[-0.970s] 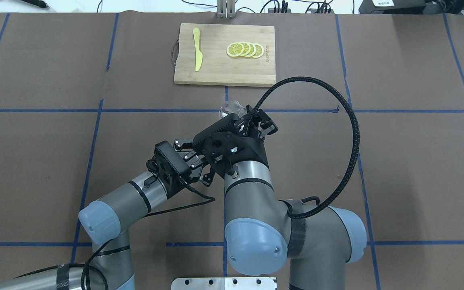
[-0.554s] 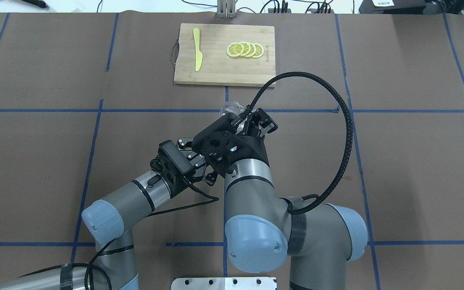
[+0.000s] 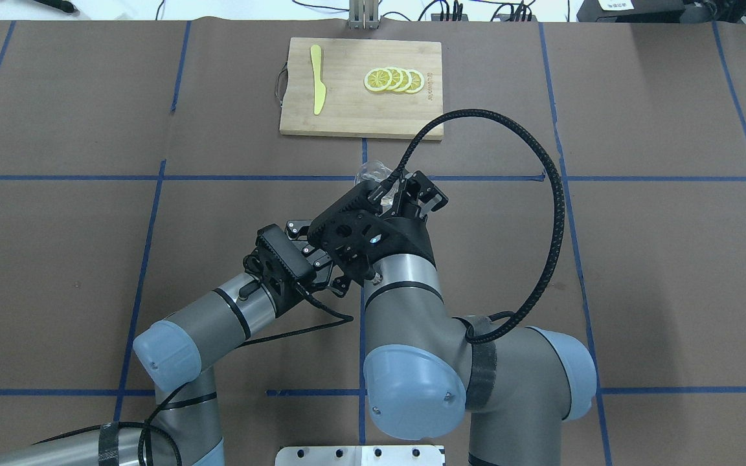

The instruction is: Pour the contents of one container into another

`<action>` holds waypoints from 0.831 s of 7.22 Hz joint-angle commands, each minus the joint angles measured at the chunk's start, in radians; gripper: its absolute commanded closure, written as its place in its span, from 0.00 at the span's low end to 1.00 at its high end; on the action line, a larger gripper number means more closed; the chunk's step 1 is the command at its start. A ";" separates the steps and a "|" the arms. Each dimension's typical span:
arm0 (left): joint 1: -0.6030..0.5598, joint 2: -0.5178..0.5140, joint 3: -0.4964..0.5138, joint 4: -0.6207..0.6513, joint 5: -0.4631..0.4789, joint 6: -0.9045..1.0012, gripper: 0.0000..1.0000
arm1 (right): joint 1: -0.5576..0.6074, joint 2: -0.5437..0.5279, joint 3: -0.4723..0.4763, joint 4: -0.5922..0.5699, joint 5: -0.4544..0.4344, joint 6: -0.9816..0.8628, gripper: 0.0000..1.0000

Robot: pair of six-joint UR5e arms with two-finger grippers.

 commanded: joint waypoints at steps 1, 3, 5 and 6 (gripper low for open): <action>0.000 0.000 0.002 0.000 0.001 0.001 1.00 | -0.001 0.000 0.027 -0.056 0.000 -0.020 1.00; -0.003 -0.003 0.002 0.000 0.001 0.000 1.00 | -0.001 -0.001 0.029 -0.058 -0.001 -0.024 1.00; -0.003 -0.006 0.005 0.002 0.001 0.000 1.00 | -0.003 -0.001 0.027 -0.059 -0.001 -0.029 1.00; -0.003 -0.012 0.013 0.002 0.001 0.000 1.00 | -0.001 -0.001 0.027 -0.059 -0.001 -0.043 1.00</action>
